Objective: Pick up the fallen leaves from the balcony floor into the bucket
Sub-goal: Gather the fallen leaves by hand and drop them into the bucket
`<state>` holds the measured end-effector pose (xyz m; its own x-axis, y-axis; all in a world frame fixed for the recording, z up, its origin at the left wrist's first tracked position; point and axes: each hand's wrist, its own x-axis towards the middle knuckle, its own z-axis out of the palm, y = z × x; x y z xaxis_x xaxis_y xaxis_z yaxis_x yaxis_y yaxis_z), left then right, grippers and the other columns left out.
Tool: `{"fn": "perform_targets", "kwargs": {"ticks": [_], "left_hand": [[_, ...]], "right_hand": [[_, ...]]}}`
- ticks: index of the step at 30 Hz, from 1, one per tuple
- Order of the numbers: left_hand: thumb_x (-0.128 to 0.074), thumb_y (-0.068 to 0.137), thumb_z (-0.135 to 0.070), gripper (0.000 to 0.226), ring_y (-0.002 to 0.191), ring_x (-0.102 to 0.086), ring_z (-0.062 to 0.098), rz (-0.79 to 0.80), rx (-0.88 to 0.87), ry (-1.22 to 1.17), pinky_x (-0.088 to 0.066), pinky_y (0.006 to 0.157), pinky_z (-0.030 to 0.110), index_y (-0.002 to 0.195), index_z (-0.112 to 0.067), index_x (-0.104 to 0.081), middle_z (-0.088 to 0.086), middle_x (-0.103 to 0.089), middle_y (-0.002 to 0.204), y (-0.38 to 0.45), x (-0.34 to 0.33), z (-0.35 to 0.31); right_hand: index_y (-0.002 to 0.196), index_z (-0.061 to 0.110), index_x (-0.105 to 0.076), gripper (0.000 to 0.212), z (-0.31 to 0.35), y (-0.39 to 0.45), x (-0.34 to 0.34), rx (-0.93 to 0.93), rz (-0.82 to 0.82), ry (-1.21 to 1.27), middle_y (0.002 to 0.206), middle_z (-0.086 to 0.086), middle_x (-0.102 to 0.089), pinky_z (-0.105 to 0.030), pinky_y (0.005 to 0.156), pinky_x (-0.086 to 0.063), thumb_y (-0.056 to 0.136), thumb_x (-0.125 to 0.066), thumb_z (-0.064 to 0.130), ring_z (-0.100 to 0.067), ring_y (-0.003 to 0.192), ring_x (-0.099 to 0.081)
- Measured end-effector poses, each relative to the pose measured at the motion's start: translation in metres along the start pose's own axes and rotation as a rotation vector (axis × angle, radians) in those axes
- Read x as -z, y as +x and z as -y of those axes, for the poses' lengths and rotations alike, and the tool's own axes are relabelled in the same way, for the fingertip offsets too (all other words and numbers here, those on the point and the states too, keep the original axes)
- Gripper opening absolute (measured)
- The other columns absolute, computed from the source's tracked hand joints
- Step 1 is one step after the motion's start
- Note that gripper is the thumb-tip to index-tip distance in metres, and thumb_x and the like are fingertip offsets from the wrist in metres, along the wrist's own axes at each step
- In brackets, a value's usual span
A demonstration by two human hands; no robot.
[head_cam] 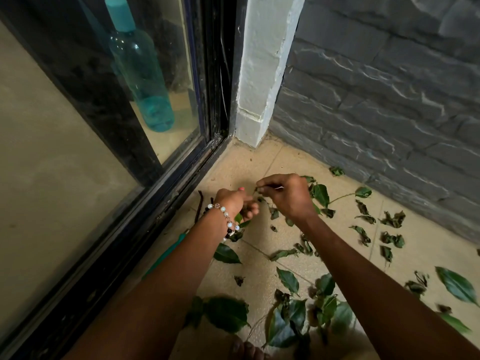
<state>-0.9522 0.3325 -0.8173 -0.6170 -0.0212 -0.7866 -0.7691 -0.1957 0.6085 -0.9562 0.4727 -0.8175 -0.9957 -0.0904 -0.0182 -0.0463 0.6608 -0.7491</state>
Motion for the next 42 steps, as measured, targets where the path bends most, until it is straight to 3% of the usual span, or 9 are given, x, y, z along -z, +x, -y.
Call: {"fn": "perform_targets", "kwargs": {"ticks": [5, 8, 11, 17, 22, 27, 34, 39, 42], "left_hand": [[-0.042, 0.101, -0.041, 0.042, 0.096, -0.064, 0.034, -0.032, 0.135, -0.066, -0.056, 0.081, 0.045, 0.108, -0.003, -0.059, 0.018, -0.065, 0.107, 0.005, -0.002, 0.015], [-0.045, 0.101, -0.040, 0.038, 0.065, -0.061, 0.022, 0.010, 0.185, -0.141, -0.048, 0.045, 0.023, 0.100, -0.005, -0.059, 0.013, -0.063, 0.087, 0.003, 0.005, 0.023], [-0.050, 0.100, -0.036, 0.036, 0.043, -0.042, 0.010, 0.065, 0.162, -0.059, -0.025, 0.032, 0.013, 0.076, -0.010, -0.057, 0.000, -0.047, 0.061, -0.001, 0.013, 0.023], [-0.049, 0.100, -0.031, 0.039, 0.034, -0.031, 0.008, 0.022, 0.170, -0.023, -0.019, 0.031, 0.011, 0.065, -0.015, -0.049, -0.003, -0.038, 0.051, -0.004, 0.030, 0.033], [-0.049, 0.099, -0.031, 0.038, 0.032, -0.028, 0.008, -0.004, 0.182, 0.025, -0.019, 0.033, 0.011, 0.064, -0.016, -0.047, -0.005, -0.035, 0.044, -0.008, 0.052, 0.036], [-0.049, 0.098, -0.028, 0.035, 0.035, -0.029, 0.008, -0.013, 0.182, 0.095, -0.019, 0.037, 0.012, 0.065, -0.016, -0.050, -0.005, -0.036, 0.047, -0.005, 0.072, 0.045], [-0.051, 0.097, -0.026, 0.034, 0.033, -0.030, 0.008, -0.090, 0.153, 0.013, -0.021, 0.033, 0.013, 0.065, -0.015, -0.051, -0.004, -0.037, 0.050, -0.009, 0.075, 0.051], [-0.053, 0.098, -0.028, 0.032, 0.030, -0.034, 0.006, -0.125, 0.150, -0.049, -0.023, 0.030, 0.013, 0.070, -0.013, -0.056, -0.003, -0.045, 0.053, -0.010, 0.075, 0.048], [-0.050, 0.100, -0.031, 0.034, 0.030, -0.037, 0.006, -0.140, 0.169, -0.085, -0.024, 0.029, 0.013, 0.077, -0.008, -0.059, 0.002, -0.055, 0.059, -0.007, 0.075, 0.046]], "right_hand": [[0.098, 0.013, -0.076, 0.013, 0.016, -0.030, -0.010, 0.105, 0.186, -0.036, 0.087, 0.001, -0.075, -0.024, 0.080, -0.056, 0.087, -0.069, 0.011, -0.004, 0.070, -0.068], [0.100, 0.017, -0.075, 0.014, 0.010, -0.034, -0.003, 0.040, 0.273, 0.135, 0.090, 0.006, -0.075, -0.024, 0.080, -0.055, 0.092, -0.063, 0.019, -0.003, 0.080, -0.068], [0.106, 0.012, -0.073, 0.017, -0.003, -0.026, 0.005, -0.092, 0.009, 0.143, 0.101, 0.000, -0.074, -0.023, 0.074, -0.056, 0.093, -0.062, 0.012, -0.002, 0.076, -0.067], [0.123, 0.011, -0.065, 0.035, -0.035, -0.019, -0.014, 0.178, 0.164, -0.473, 0.124, -0.011, -0.065, -0.036, 0.095, -0.047, 0.091, -0.055, 0.002, -0.030, 0.108, -0.061], [0.126, 0.015, -0.061, 0.035, -0.035, -0.028, -0.039, 0.162, 0.216, -0.654, 0.125, -0.012, -0.059, -0.034, 0.094, -0.046, 0.095, -0.045, 0.009, -0.027, 0.113, -0.053], [0.112, 0.010, -0.070, 0.025, -0.012, -0.021, -0.034, 0.200, 0.147, -0.459, 0.115, -0.010, -0.067, -0.033, 0.094, -0.045, 0.093, -0.056, 0.005, -0.026, 0.110, -0.057], [0.139, 0.019, -0.050, 0.042, -0.005, -0.044, -0.060, 0.315, 0.361, -0.641, 0.147, -0.005, -0.044, -0.035, 0.106, -0.038, 0.097, -0.051, 0.022, -0.027, 0.130, -0.038], [0.121, 0.017, -0.065, 0.030, -0.009, -0.049, -0.060, 0.286, 0.311, -0.671, 0.120, -0.005, -0.062, -0.029, 0.089, -0.048, 0.099, -0.046, 0.014, -0.019, 0.107, -0.054], [0.109, 0.012, -0.073, 0.022, 0.004, -0.042, -0.049, 0.140, 0.133, -0.348, 0.107, -0.007, -0.071, -0.023, 0.088, -0.049, 0.090, -0.061, 0.007, -0.017, 0.095, -0.064]]}}
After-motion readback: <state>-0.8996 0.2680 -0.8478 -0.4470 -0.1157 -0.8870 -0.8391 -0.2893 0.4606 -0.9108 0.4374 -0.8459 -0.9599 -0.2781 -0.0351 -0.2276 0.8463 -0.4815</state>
